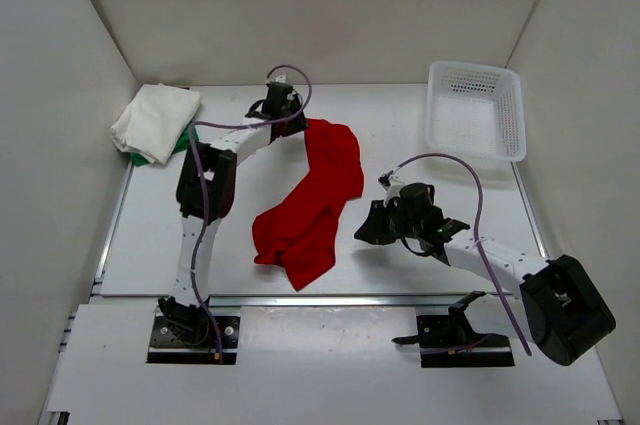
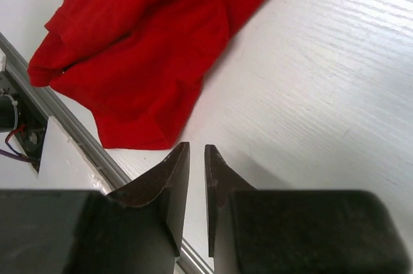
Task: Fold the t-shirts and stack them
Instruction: Move the tshirt to the center of the board, then flatten out the tshirt
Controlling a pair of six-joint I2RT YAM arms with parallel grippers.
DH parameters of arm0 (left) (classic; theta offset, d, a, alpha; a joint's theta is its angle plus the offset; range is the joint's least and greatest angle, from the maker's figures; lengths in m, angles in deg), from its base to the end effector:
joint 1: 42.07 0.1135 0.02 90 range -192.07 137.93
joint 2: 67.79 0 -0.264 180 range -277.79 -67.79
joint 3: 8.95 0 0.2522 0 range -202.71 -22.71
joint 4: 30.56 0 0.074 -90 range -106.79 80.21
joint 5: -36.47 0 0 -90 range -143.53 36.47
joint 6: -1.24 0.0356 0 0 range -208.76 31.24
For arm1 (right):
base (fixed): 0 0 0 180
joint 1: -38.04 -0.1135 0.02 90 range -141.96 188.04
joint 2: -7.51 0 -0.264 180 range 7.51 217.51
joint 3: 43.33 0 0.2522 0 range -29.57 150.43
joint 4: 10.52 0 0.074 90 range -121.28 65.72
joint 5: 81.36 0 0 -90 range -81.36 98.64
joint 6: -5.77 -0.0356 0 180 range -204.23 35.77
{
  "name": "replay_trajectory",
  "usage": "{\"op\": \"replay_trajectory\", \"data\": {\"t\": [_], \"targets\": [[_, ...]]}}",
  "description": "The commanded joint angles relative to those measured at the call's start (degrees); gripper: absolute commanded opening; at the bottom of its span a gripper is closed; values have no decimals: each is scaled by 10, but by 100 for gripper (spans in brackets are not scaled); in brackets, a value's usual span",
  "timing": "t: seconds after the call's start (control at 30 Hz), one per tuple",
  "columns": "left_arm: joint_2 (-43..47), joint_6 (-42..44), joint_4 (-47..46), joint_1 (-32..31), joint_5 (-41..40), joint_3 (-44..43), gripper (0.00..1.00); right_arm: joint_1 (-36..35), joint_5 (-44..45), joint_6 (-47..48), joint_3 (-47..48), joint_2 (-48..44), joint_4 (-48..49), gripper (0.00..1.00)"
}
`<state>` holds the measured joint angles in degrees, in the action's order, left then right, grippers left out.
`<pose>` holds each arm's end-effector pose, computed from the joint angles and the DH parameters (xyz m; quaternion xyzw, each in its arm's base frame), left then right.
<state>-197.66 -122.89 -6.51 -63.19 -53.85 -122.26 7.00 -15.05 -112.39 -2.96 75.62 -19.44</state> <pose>0.4797 -0.1851 0.1729 -0.1041 0.9026 -0.1915 0.3713 0.1899 0.1310 0.1774 -0.1141 0.8720 0.3765 0.2914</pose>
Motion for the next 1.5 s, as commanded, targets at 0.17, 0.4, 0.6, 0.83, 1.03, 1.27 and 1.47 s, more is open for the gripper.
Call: {"op": "replay_trajectory", "data": {"t": [0.17,0.4,0.6,0.83,1.03,1.27,1.47], "targets": [[-182,53,200,-15,-78,-327,49,-6,-4,-1,-37,-33,17,15],[-194,74,206,-13,-121,-340,52,5,-15,-5,-40,-37,18,16],[-209,89,216,-23,-130,-369,51,0,-11,-6,-28,-27,22,16],[-217,130,213,-44,-109,-383,40,1,-1,-5,-12,-49,0,16],[-222,126,213,-41,-93,-391,33,19,-2,-3,-9,-92,-20,17],[-213,102,231,-36,-90,-394,0,28,-8,-7,-31,-86,-26,30],[-148,97,228,-18,-72,-359,0,-24,-37,0,-18,24,36,52]]}}
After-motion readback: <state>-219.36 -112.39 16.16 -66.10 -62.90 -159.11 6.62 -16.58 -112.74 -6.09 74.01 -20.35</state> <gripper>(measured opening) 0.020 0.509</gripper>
